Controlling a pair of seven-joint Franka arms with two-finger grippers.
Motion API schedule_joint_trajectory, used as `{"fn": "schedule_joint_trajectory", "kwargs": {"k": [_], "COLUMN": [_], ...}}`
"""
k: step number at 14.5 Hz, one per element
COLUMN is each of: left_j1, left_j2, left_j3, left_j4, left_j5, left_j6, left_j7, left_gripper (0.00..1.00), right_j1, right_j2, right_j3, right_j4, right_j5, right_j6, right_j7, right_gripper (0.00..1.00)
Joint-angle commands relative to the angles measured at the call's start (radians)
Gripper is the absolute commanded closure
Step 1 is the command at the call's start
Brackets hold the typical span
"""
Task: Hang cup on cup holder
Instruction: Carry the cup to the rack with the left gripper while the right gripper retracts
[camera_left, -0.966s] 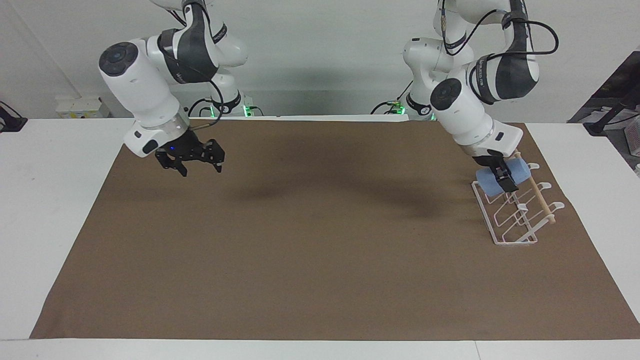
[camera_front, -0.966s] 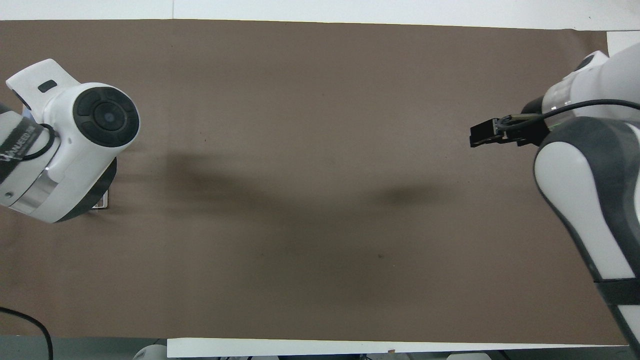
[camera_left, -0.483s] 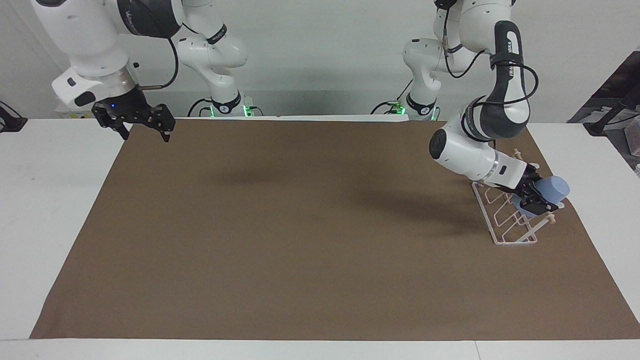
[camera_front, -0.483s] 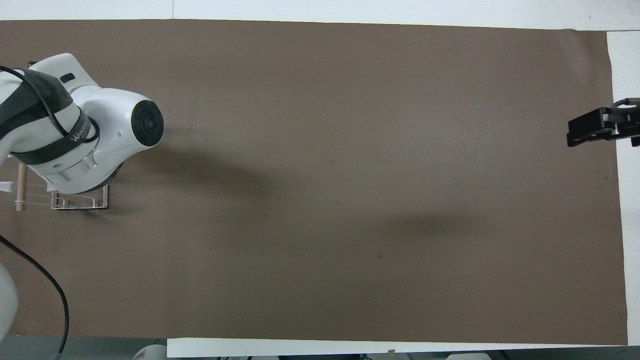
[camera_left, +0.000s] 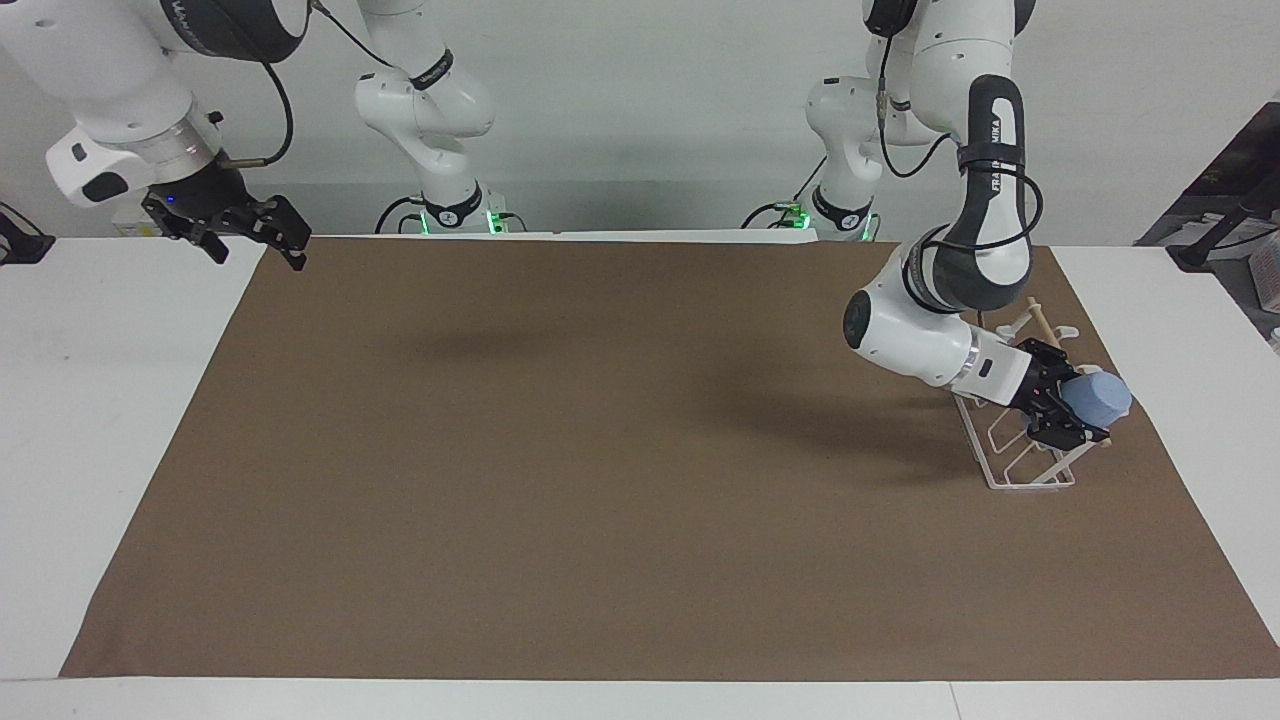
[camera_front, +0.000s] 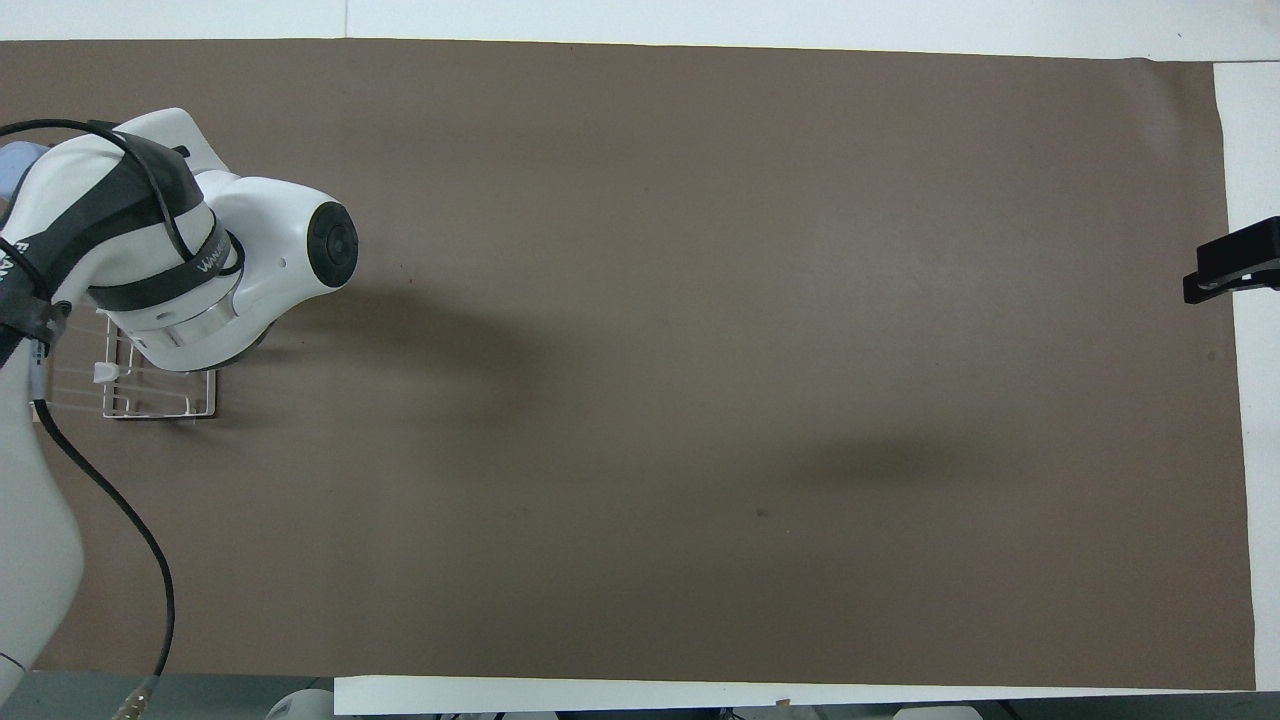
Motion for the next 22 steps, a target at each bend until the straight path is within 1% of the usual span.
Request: {"fn": "schedule_joint_trajectory", "kwargs": {"k": [1,2,4,8,11,14,15,16,17,18,22], "left_j1": [0.005,0.008,0.009,0.011,0.025,0.034,0.034,0.034,0.034,0.034,0.032], "left_j2": [0.006,0.006,0.006,0.005,0.009,0.008,0.008,0.008,0.008,0.008,0.008], "left_j3": [-0.005,-0.005,-0.005,-0.005,-0.003,-0.003,-0.005,-0.005,-0.005,-0.005,-0.005], "left_j4": [-0.004,-0.021,-0.036,-0.048,-0.050,-0.067,-0.067,-0.065,-0.065,-0.062,-0.052], "left_j5": [0.000,-0.009,-0.025,-0.031,-0.031,-0.031,-0.031,-0.031,-0.031,-0.031,-0.033], "left_j6": [-0.022,-0.016,0.004,0.025,0.055,0.079,0.079,0.081,0.081,0.078,0.076], "left_j7": [-0.013,-0.016,-0.037,-0.053,-0.056,-0.062,-0.061,-0.057,-0.053,-0.050,-0.033], "left_gripper": [0.61,0.61,0.61,0.60,0.58,0.54,0.49,0.34,0.12,0.00,0.00], "right_j1": [0.058,0.083,0.116,0.123,0.112,0.124,0.124,0.124,0.123,0.120,0.123], "right_j2": [-0.002,-0.006,-0.006,-0.005,-0.014,-0.020,-0.022,-0.022,-0.022,-0.022,-0.022], "right_j3": [-0.063,-0.108,-0.139,-0.153,-0.153,-0.148,-0.147,-0.146,-0.146,-0.146,-0.146], "right_j4": [0.016,0.012,0.013,0.009,-0.014,-0.030,-0.031,-0.031,-0.031,-0.031,-0.031], "right_j5": [0.012,0.012,0.012,0.012,0.022,0.026,0.026,0.026,0.026,0.026,0.026], "right_j6": [-0.026,-0.024,-0.023,-0.032,-0.029,-0.032,-0.032,-0.032,-0.032,-0.032,-0.031], "right_j7": [-0.026,-0.027,-0.029,-0.030,-0.027,-0.033,-0.033,-0.033,-0.033,-0.033,-0.033], "right_gripper": [0.01,0.01,0.01,0.01,0.01,0.01,0.01,0.01,0.01,0.01,0.01]}}
